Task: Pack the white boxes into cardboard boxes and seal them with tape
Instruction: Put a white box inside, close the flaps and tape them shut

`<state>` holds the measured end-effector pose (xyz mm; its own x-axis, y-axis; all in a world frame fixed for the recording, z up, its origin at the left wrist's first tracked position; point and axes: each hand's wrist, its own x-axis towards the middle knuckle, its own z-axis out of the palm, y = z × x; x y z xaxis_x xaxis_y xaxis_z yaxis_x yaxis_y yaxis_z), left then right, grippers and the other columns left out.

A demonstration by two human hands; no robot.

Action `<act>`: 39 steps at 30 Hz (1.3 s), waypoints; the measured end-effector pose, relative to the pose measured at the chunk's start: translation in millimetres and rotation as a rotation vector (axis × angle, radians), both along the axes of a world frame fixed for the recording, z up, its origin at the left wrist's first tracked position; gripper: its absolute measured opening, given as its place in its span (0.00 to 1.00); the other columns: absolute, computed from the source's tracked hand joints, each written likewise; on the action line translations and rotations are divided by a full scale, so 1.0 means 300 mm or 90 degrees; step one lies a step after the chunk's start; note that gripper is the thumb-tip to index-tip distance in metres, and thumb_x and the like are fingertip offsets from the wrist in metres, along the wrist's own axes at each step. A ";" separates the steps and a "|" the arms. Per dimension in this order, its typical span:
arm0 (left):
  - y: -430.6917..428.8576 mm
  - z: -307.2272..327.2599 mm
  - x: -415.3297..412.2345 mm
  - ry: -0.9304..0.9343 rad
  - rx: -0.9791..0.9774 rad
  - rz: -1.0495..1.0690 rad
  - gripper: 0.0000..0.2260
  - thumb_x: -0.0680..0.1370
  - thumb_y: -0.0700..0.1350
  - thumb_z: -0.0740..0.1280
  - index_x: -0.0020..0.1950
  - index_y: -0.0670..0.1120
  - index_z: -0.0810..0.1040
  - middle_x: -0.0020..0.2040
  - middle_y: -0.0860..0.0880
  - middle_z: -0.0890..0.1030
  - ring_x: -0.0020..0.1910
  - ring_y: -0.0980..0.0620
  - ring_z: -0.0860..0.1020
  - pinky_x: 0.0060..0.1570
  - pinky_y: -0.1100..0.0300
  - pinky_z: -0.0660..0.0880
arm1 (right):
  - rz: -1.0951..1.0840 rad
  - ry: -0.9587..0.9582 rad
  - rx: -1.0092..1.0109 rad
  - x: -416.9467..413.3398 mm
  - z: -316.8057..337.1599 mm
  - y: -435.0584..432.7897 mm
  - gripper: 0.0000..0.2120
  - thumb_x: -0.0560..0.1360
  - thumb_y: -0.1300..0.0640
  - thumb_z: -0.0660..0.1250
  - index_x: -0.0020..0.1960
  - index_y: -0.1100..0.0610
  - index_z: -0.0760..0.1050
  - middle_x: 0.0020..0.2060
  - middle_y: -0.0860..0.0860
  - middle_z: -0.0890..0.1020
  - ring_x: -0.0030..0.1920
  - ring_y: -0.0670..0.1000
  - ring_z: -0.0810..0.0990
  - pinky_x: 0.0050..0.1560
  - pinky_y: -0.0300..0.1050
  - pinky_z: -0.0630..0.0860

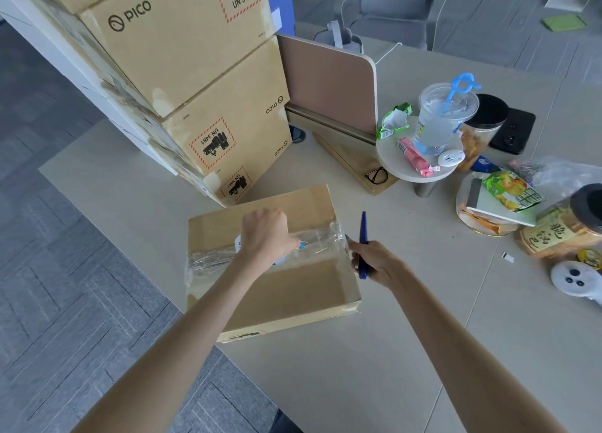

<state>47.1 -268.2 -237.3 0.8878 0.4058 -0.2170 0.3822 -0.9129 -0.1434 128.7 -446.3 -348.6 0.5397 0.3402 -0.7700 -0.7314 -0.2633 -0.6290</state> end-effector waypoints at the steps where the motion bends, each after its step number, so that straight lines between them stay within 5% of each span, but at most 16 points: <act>1: 0.000 -0.001 -0.001 0.002 0.005 0.001 0.24 0.72 0.57 0.72 0.29 0.46 0.63 0.28 0.51 0.67 0.34 0.49 0.71 0.32 0.59 0.61 | 0.002 0.010 0.013 0.001 -0.006 -0.002 0.10 0.79 0.58 0.67 0.47 0.63 0.68 0.31 0.53 0.66 0.29 0.49 0.65 0.25 0.41 0.71; 9: -0.013 0.001 0.009 0.014 0.033 0.010 0.22 0.73 0.56 0.71 0.30 0.47 0.64 0.28 0.51 0.68 0.35 0.49 0.72 0.32 0.60 0.61 | 0.038 -0.063 -0.112 0.045 -0.004 -0.013 0.16 0.78 0.58 0.68 0.59 0.63 0.66 0.33 0.55 0.69 0.29 0.50 0.67 0.30 0.42 0.68; 14: 0.004 0.033 -0.018 -0.003 0.033 0.010 0.23 0.75 0.63 0.66 0.32 0.47 0.66 0.31 0.52 0.70 0.37 0.48 0.72 0.38 0.58 0.62 | 0.023 -0.185 -0.030 0.070 0.127 -0.006 0.11 0.81 0.63 0.61 0.61 0.64 0.64 0.40 0.55 0.74 0.30 0.49 0.70 0.26 0.38 0.70; 18: 0.098 0.070 -0.078 -0.069 -0.154 0.032 0.18 0.77 0.62 0.64 0.40 0.48 0.71 0.36 0.52 0.76 0.36 0.51 0.72 0.33 0.58 0.62 | 0.055 -0.284 0.029 0.058 0.235 0.037 0.08 0.80 0.64 0.60 0.58 0.64 0.72 0.35 0.53 0.75 0.28 0.49 0.73 0.26 0.37 0.72; 23: 0.203 0.064 -0.162 -0.068 -0.548 0.092 0.16 0.79 0.53 0.66 0.32 0.51 0.72 0.30 0.55 0.67 0.30 0.56 0.65 0.35 0.58 0.58 | 0.150 -0.314 0.060 -0.014 0.268 0.125 0.01 0.82 0.64 0.59 0.52 0.62 0.66 0.34 0.57 0.75 0.27 0.53 0.73 0.24 0.41 0.71; 27: 0.218 0.059 -0.209 -0.094 -0.752 0.112 0.22 0.72 0.55 0.65 0.44 0.33 0.72 0.40 0.47 0.71 0.40 0.52 0.70 0.41 0.65 0.67 | 0.151 -0.311 0.053 -0.083 0.235 0.198 0.03 0.81 0.64 0.60 0.52 0.59 0.64 0.34 0.58 0.78 0.27 0.56 0.75 0.24 0.43 0.73; 34: 0.274 -0.008 -0.262 -0.156 -0.795 0.116 0.24 0.70 0.56 0.65 0.42 0.32 0.71 0.42 0.47 0.72 0.44 0.51 0.69 0.49 0.53 0.59 | 0.152 -0.353 -0.019 -0.151 0.182 0.285 0.07 0.80 0.60 0.58 0.45 0.51 0.63 0.29 0.54 0.75 0.25 0.55 0.72 0.28 0.45 0.68; 39: 0.257 0.000 -0.263 -0.224 -0.759 0.115 0.28 0.69 0.60 0.66 0.45 0.32 0.75 0.38 0.44 0.74 0.40 0.50 0.70 0.44 0.55 0.59 | 0.199 -0.447 -0.112 -0.170 0.172 0.282 0.03 0.76 0.59 0.57 0.48 0.52 0.63 0.29 0.54 0.79 0.26 0.55 0.74 0.31 0.49 0.70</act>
<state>-31.8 -191.0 -237.3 0.9241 0.2430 -0.2949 0.3652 -0.3351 0.8685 77.6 -361.7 -297.0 0.8190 0.4618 -0.3407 -0.0533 -0.5298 -0.8464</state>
